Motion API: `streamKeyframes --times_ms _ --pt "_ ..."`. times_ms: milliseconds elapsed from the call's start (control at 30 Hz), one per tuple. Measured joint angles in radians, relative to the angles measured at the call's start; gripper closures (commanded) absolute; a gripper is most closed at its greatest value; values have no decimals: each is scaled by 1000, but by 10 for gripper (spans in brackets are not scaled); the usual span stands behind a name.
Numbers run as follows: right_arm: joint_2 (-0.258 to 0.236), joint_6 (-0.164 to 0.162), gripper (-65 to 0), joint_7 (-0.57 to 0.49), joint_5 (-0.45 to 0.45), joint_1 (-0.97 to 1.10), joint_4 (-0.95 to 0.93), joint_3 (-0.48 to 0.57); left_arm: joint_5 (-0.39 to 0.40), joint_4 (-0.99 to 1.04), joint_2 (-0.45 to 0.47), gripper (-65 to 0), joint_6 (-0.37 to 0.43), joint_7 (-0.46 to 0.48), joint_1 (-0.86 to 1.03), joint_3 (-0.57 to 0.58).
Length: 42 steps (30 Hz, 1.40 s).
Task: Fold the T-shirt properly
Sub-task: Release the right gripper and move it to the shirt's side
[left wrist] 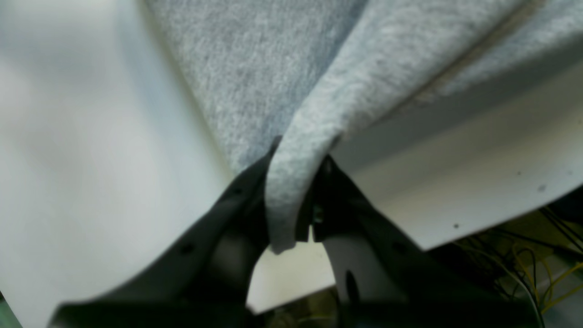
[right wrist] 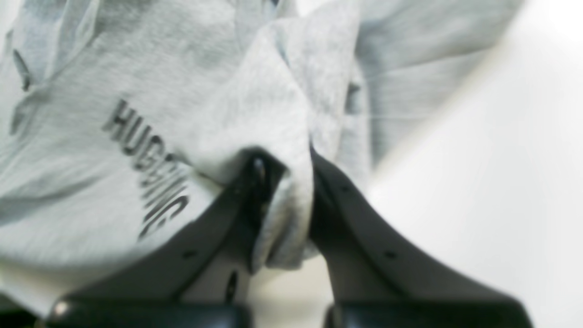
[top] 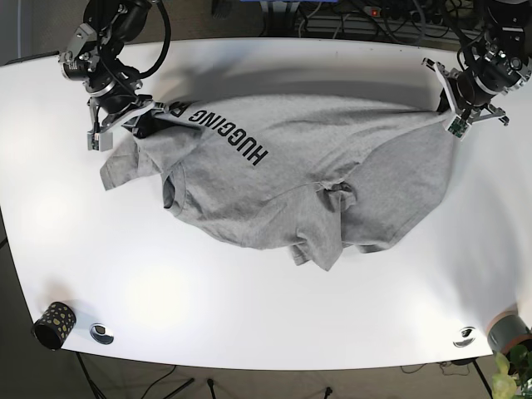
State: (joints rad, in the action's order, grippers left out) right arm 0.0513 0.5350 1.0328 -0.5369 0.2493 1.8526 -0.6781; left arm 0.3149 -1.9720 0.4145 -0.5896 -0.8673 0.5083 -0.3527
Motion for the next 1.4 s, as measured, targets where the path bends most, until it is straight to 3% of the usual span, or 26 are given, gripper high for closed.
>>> streamKeyframes --times_ms 200,267,467,633,733,933,1067,1267,1400 --pt "1 0 -279 0 -18 51 0 4 -5 0 -9 0 -65 0 10 -32" --pt "1 0 -327 0 -18 58 0 3 -3 0 -9 0 -76 0 8 -32" --pt "-1 8 -339 -3 -18 97 120 19 -4 0 -9 0 -85 53 7 -34" --pt "-33 18 -339 9 -24 58 133 71 -4 0 -9 0 -86 53 7 -32" --pt "-57 5 -339 11 -17 19 126 62 -5 0 -6 0 -85 53 7 -33" --pt "-66 8 -339 149 -37 101 143 61 -6 0 -4 0 -85 53 7 -34" --pt "-65 6 -341 168 -92 188 143 63 -8 0 -6 0 -85 53 4 -35" --pt "-69 1 -341 163 -246 220 150 66 -108 -1 -10 0 -92 53 -34 -31" --pt "-144 8 -341 171 -287 204 150 68 -113 -1 -10 0 -92 53 -48 -31"
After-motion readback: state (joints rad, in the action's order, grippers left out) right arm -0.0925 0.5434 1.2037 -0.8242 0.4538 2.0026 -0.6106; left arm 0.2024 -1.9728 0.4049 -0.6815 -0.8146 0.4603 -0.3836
